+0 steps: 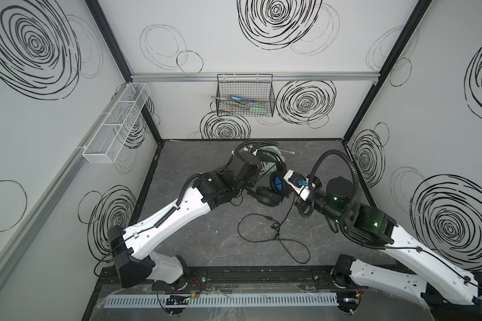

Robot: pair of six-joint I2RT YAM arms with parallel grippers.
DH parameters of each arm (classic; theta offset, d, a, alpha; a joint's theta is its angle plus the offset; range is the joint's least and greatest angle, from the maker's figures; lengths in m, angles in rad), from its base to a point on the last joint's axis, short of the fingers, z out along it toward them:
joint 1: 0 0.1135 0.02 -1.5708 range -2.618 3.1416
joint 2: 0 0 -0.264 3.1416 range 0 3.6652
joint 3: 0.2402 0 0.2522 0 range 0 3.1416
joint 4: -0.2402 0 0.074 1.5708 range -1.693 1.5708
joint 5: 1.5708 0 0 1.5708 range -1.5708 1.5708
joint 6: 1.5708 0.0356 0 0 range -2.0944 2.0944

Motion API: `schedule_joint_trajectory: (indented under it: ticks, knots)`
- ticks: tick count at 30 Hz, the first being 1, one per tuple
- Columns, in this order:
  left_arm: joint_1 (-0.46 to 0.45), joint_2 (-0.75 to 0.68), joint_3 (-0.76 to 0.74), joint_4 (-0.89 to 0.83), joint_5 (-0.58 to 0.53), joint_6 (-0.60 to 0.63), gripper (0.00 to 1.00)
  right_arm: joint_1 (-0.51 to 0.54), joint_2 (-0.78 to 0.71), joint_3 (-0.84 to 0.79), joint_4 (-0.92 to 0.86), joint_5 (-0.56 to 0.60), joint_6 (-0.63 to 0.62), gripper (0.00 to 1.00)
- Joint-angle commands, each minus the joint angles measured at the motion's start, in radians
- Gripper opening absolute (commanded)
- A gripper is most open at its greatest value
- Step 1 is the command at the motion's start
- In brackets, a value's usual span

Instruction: Wrap the headphones

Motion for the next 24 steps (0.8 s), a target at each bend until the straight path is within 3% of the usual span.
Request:
schedule_joint_trajectory:
  ticks: [1,10,18,24]
  knots:
    - [-0.010,-0.056,0.050,-0.063,0.089,0.054,0.00,-0.080,-0.009,0.050,0.030,0.044,-0.109,0.00]
    - [0.014,-0.140,0.065,-0.130,0.255,0.036,0.00,-0.183,0.001,0.027,0.199,0.131,-0.171,0.08]
    - [0.047,-0.241,0.007,-0.042,0.526,0.011,0.00,-0.321,-0.006,0.023,0.309,0.049,-0.027,0.24]
    - [0.076,-0.280,0.006,-0.005,0.661,-0.027,0.00,-0.384,-0.029,-0.008,0.365,-0.018,0.061,0.24]
